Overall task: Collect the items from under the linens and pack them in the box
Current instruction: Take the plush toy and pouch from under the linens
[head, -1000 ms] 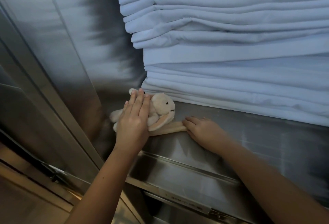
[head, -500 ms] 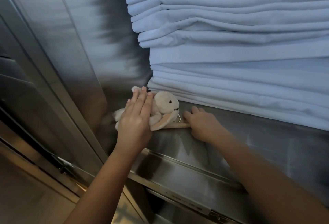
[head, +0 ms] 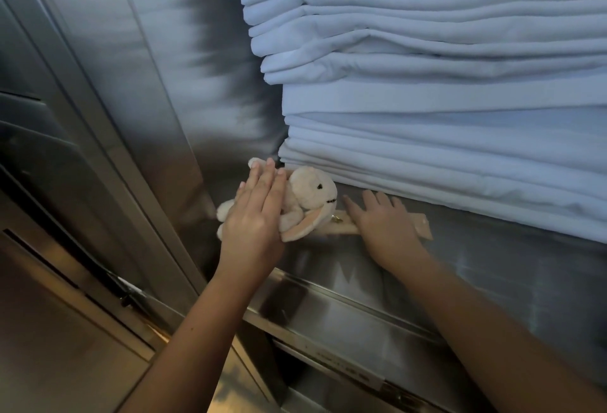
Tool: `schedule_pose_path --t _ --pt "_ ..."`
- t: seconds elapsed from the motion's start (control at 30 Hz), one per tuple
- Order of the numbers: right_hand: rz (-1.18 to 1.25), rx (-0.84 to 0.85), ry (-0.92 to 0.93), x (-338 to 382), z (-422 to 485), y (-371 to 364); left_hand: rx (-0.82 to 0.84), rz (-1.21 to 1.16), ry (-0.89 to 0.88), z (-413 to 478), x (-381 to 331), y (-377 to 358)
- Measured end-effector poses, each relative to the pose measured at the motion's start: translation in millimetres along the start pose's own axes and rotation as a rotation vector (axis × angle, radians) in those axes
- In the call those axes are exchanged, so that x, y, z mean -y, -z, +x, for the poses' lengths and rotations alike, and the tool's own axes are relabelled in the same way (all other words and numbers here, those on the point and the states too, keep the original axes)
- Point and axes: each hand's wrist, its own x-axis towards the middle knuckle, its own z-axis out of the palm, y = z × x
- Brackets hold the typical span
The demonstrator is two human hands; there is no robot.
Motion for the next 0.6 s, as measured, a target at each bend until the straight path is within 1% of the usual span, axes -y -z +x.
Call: schedule_pose_path --t 0.2,0.3,0.4,0.5,0.6 --pt "0.008 0.057 -0.061 0.1 -31.2 8.0 -0.047 -0.041 -0.038 -11.8 -6.1 18.4" --pt "0.014 0.030 -0.084 6.3 -50.5 13.7 -0.096 -0.043 -0.077 -24.3 -10.9 33.3" --pt "0.042 -0.007 -0.057 21.5 -68.7 22.1 -0.132 -0.039 -0.083 -44.3 -13.4 52.9" --pt "0.045 -0.043 -0.005 41.2 -86.5 31.6 -0.146 -0.022 -0.048 -67.5 -12.5 74.0" --pt "0.067 -0.030 0.021 60.9 -104.4 39.7 -0.140 -0.007 0.001 -94.4 -8.0 98.3"
